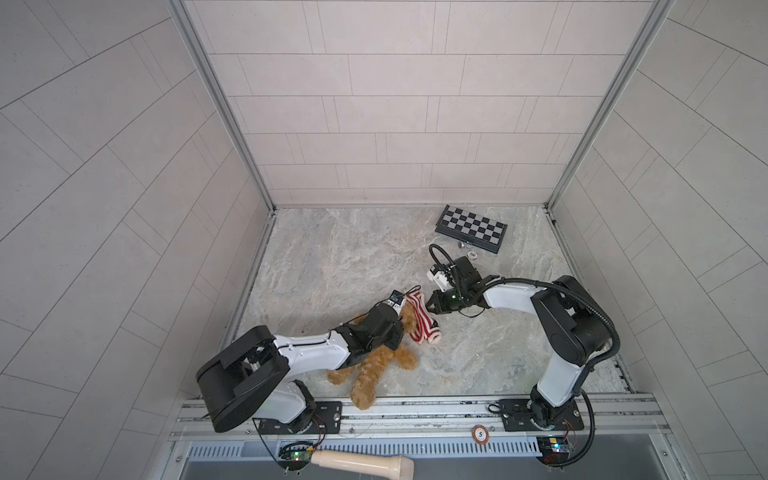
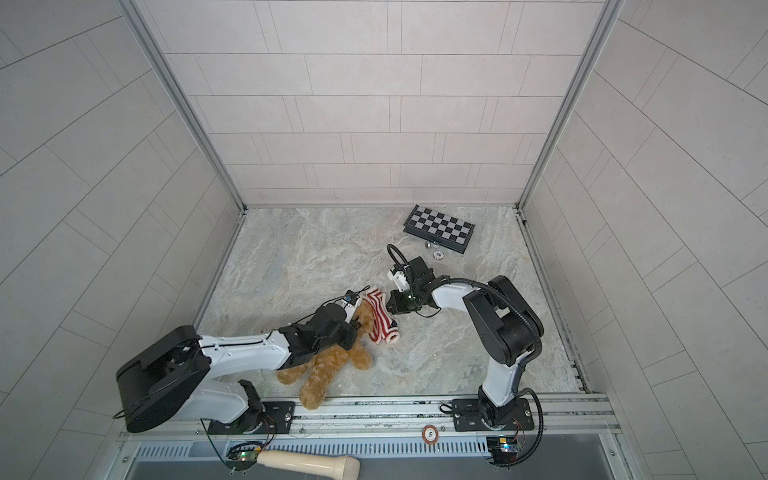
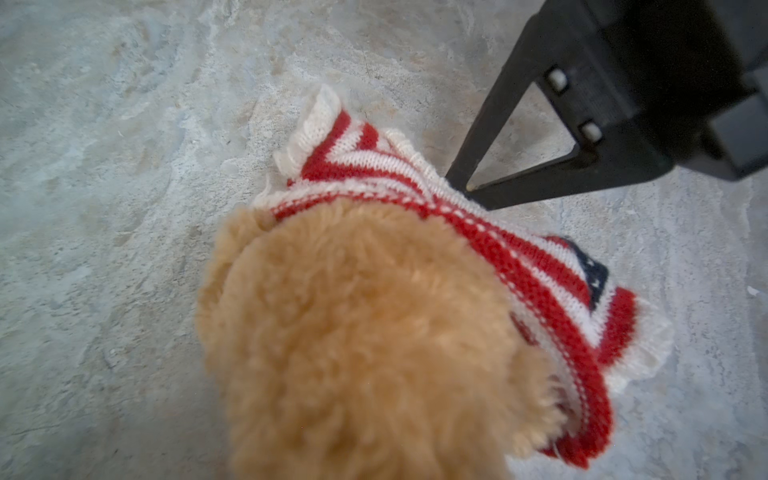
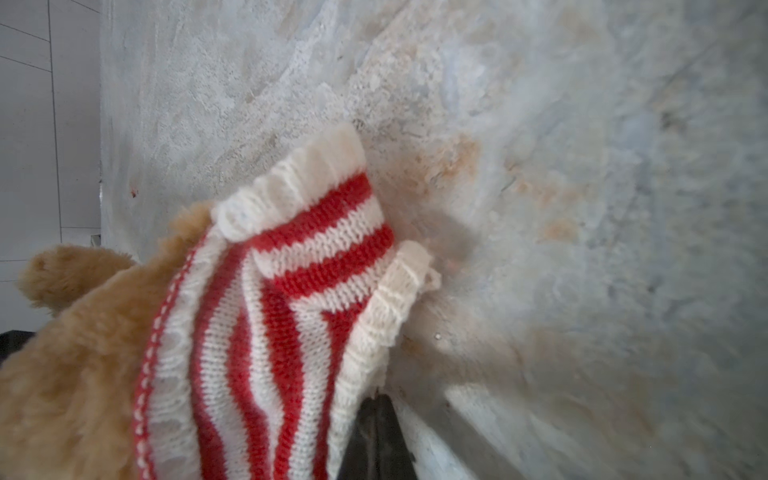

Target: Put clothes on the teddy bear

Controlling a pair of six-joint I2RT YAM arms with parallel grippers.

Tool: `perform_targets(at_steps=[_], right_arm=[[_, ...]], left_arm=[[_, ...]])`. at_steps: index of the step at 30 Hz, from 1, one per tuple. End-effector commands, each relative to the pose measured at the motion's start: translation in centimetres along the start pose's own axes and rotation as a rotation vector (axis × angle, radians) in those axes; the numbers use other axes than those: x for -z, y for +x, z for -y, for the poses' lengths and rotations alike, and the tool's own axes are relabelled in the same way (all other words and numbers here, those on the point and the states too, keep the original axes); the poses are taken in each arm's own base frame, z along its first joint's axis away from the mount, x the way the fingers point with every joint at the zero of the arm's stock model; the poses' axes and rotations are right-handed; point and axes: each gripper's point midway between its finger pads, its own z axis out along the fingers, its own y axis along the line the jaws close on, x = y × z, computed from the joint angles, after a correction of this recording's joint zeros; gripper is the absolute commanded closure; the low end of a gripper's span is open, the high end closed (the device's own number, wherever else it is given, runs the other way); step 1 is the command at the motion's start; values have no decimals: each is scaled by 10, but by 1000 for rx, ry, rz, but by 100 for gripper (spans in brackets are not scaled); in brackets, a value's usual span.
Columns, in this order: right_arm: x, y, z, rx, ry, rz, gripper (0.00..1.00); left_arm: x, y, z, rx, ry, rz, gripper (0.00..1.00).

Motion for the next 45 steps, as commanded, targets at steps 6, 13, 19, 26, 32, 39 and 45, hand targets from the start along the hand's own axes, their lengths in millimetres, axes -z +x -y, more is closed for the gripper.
perform_targets(at_steps=[6, 13, 19, 26, 32, 39, 45], right_arm=[[1, 5, -23, -11, -142, 1, 100], [3, 6, -38, -19, -239, 7, 100], [15, -7, -65, -21, -390, 75, 83], [32, -20, -91, -30, -571, 164, 71], [33, -21, -95, -46, -641, 198, 67], [14, -3, -71, -18, -459, 109, 43], [17, 4, -68, 50, -336, 24, 42]], left_arm=[[-4, 41, -6, -15, -20, -141, 100], [-3, 40, -5, -16, -16, -137, 100], [-1, 41, -6, -19, -20, -141, 100], [1, 39, -7, -19, -23, -129, 100], [3, 32, 1, -22, 26, -90, 100], [12, 19, 8, -33, 74, -20, 100], [14, 16, 13, -39, 97, -5, 100]])
